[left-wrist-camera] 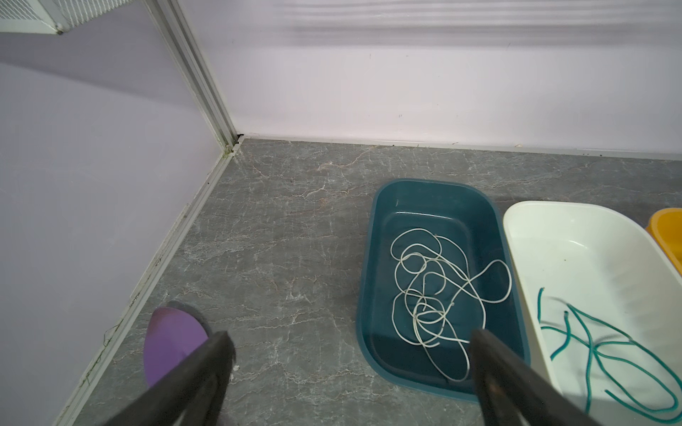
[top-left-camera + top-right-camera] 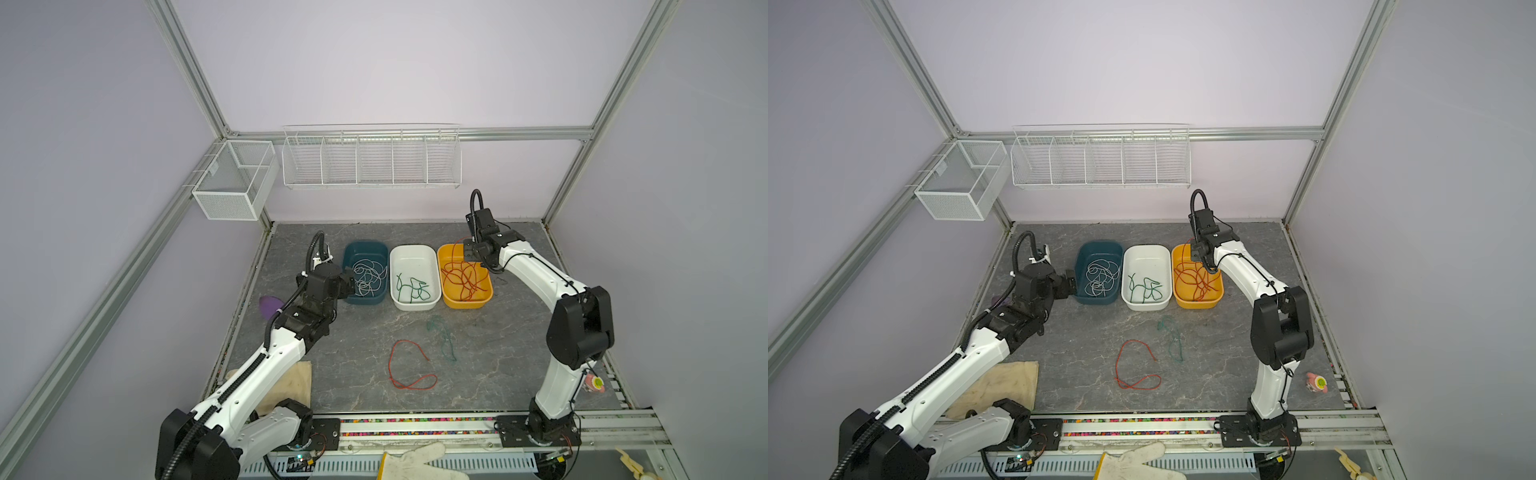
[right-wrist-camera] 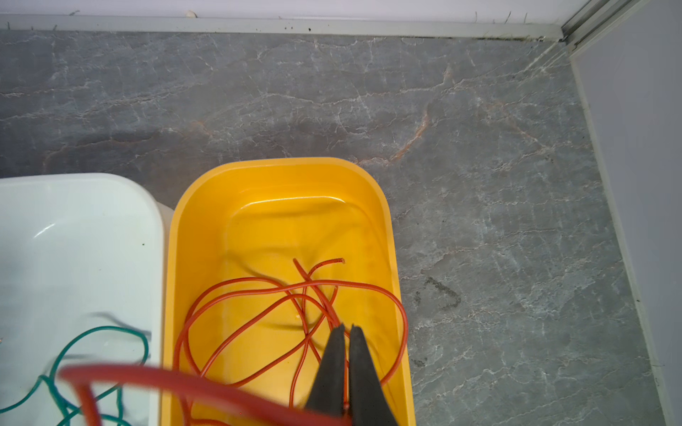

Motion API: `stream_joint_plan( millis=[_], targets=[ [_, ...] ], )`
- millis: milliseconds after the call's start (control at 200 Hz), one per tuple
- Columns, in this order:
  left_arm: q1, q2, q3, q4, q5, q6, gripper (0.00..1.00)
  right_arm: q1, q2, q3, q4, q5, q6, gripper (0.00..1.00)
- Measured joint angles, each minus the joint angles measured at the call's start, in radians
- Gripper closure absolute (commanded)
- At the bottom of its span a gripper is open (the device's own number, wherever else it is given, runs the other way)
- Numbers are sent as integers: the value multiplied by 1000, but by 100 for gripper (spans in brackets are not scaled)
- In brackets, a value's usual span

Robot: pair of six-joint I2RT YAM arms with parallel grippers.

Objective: Untangle the cables
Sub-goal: 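Carry red wire over yellow tub with right gripper while left draws back, then lower the red wire into the yellow tub and open the right gripper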

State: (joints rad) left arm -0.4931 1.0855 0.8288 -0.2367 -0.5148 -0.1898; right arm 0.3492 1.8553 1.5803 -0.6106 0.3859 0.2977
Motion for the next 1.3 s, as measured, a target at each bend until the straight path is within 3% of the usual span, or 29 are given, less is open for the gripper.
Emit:
stream_joint_plan(
  millis=[490, 1299],
  targets=[
    [0, 14, 0, -3, 0, 0, 1, -61, 51, -23, 63, -170, 44, 93],
    [-1, 31, 12, -9, -1, 4, 1, -68, 225, -46, 132, -267, 47, 93]
  ],
)
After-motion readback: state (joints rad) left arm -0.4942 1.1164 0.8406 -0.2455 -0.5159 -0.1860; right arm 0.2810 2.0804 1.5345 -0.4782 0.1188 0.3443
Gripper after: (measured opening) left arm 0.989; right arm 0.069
